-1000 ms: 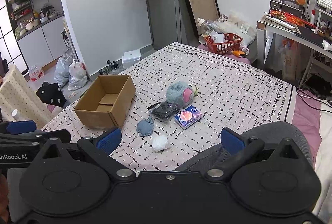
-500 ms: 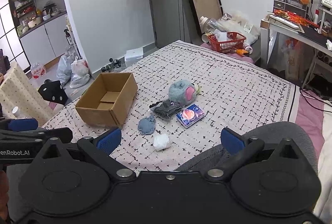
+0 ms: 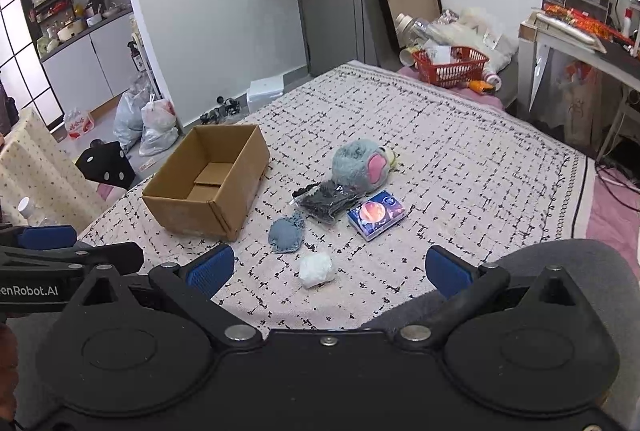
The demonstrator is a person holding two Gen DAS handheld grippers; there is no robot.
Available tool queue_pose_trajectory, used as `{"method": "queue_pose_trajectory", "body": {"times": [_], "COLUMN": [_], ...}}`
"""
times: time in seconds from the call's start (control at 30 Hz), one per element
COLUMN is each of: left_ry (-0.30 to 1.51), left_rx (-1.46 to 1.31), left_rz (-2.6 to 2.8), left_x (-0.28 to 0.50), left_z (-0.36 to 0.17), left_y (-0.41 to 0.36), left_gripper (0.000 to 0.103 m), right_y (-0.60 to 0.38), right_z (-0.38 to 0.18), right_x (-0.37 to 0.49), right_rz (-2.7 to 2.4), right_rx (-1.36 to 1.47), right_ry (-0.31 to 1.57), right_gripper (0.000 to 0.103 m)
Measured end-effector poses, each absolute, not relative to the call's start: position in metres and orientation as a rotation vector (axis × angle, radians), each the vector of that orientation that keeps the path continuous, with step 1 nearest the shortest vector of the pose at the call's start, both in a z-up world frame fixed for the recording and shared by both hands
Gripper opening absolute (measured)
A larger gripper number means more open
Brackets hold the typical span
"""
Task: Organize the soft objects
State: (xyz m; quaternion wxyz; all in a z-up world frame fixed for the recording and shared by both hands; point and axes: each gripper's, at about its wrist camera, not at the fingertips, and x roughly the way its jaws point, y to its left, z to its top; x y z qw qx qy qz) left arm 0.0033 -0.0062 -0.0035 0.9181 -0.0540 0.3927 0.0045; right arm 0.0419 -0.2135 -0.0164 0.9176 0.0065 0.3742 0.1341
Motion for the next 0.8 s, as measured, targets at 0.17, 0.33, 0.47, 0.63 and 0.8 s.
{"method": "queue_pose_trajectory", "body": {"times": [0.17,0.33,0.47,0.63,0.8], "left_ry": [0.834,0.862,0.88,0.888,0.909], "left_rx": [-0.114,-0.136,-0.154,-0.179,-0.214], "left_rz": [0.011,0.03,0.046,0.063,0.072], "left_x": [0.02,0.037,0.053,0.071,0.088], "left_z": [-0.014,-0.028,-0.038,-0.051,-0.062], "left_y": [-0.006,-0.007,-0.009,-0.009,-0.01], "left_gripper": [0.095,0.095,0.095,0.095,0.094], "right_y": [-0.219,-0.225,-0.229,-0.231,-0.234], "right_z": [-0.022,-0.033,-0.041,-0.049,-0.059], "right_x": [0.059,0.082,0.101,0.122,0.142], "right_rz": [0.282,0.269,0.26,0.263,0.266], "right_rx": [0.023,0.037,0.046,0.06,0.076], "right_ry": [0.785,0.819,0.849,0.881,0.916], "right_gripper": [0.103,0.103,0.103,0.103,0.103]}}
